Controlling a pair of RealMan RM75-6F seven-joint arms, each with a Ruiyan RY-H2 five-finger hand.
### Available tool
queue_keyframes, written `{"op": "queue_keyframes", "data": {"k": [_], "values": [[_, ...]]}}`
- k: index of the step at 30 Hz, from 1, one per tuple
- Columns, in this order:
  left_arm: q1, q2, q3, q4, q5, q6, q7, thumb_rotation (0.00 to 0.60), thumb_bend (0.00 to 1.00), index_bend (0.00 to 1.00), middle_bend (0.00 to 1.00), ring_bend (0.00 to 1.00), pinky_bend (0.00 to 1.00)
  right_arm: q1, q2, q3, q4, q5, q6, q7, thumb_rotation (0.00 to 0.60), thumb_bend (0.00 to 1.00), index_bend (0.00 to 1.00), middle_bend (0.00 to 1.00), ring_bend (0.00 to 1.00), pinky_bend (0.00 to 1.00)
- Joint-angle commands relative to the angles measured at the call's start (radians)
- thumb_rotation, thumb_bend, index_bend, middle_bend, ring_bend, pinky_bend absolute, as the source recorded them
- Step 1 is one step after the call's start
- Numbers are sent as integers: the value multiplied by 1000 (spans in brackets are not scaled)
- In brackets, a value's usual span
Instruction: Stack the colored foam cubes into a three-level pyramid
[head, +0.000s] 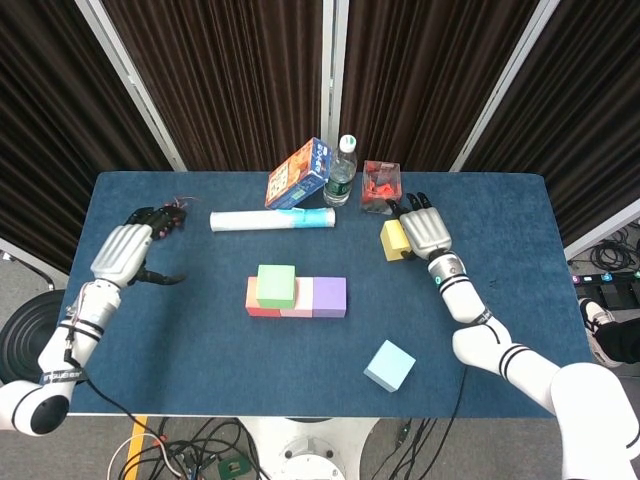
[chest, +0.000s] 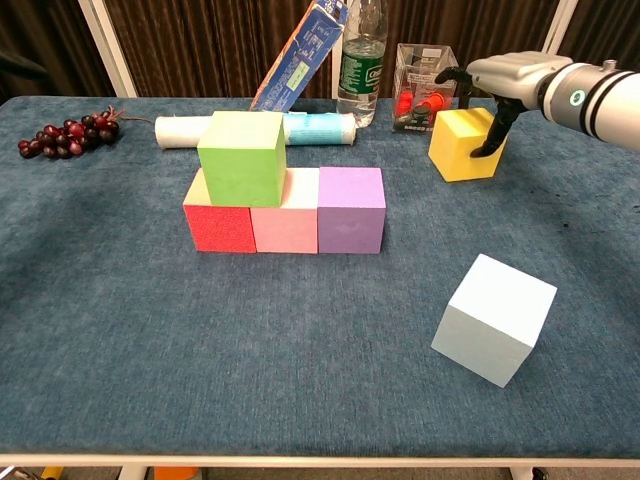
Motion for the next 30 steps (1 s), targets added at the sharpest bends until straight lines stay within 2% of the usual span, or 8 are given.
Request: {"op": "queue_keyframes", "data": {"k": [1, 8, 11, 15, 21, 30], "values": [[7, 2, 0, 2, 10, 6, -5, 600, 63, 167, 124, 159, 86, -62, 85, 10, -153, -14, 92, 19, 600, 206, 65, 469, 36, 0], [28, 7, 3, -1, 26, 17, -15, 600, 63, 166, 124, 159, 86, -168, 335, 24, -612, 64, 217, -91, 600, 193, 87, 489, 53, 0], [30, 8, 5, -2, 26, 11, -13, 600, 63, 166, 124, 159, 86, -185, 414, 27, -773, 96, 241, -138, 600, 178, 88, 488, 53, 0], [33, 6, 4, -5, 30, 10, -11, 600, 63, 166, 124, 159, 86, -177, 456, 23, -908, 133, 263, -213, 600, 168, 88, 488, 53, 0], [41, 6, 1, -6, 40, 16, -18, 600, 63, 166, 124, 159, 86, -122, 432, 24, -997, 204, 283, -322, 600, 163, 88, 486, 53, 0], [55, 6, -2, 6, 45, 18, -42, 600, 63, 166, 124, 159, 86, -14, 322, 35, -1008, 326, 331, -472, 600, 160, 86, 482, 53, 0]]}}
